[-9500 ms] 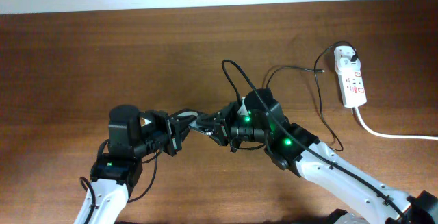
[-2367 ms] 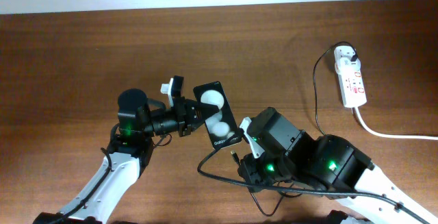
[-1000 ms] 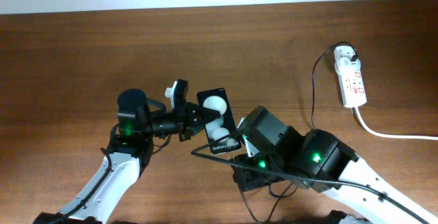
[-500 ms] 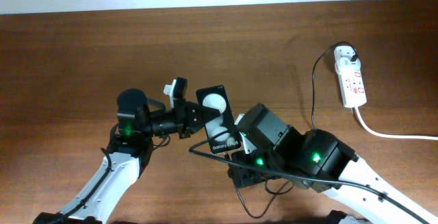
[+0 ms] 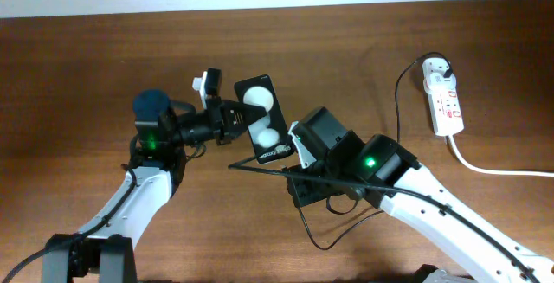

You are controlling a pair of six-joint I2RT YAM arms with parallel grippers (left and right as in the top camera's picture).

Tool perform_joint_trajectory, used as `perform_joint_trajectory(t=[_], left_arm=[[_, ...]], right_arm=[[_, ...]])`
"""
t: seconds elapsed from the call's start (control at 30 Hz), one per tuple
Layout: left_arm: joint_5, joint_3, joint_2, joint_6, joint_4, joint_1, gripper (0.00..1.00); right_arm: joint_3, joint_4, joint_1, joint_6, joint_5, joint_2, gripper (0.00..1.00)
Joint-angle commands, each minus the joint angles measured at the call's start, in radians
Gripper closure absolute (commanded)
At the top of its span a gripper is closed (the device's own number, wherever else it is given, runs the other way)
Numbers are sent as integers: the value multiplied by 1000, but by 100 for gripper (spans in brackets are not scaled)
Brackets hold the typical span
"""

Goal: Plug charger to phone and switch on socket

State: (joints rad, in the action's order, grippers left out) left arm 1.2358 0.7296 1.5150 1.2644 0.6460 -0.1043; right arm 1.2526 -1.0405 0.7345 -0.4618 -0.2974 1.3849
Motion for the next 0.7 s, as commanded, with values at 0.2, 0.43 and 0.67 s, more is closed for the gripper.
perform_joint_trajectory(t=[0.2,0.43,0.67], left_arm=[[1,28,0,-62,-22,0,100],[-8,27,0,-62,-82,1,100],[10,27,0,-92,-79,1,100]], right_arm=[[-3,27,-1,44,-70,-61,96],[-3,48,-1,35,-66,-61,96],[-3,24,-2,-35,-66,-61,96]])
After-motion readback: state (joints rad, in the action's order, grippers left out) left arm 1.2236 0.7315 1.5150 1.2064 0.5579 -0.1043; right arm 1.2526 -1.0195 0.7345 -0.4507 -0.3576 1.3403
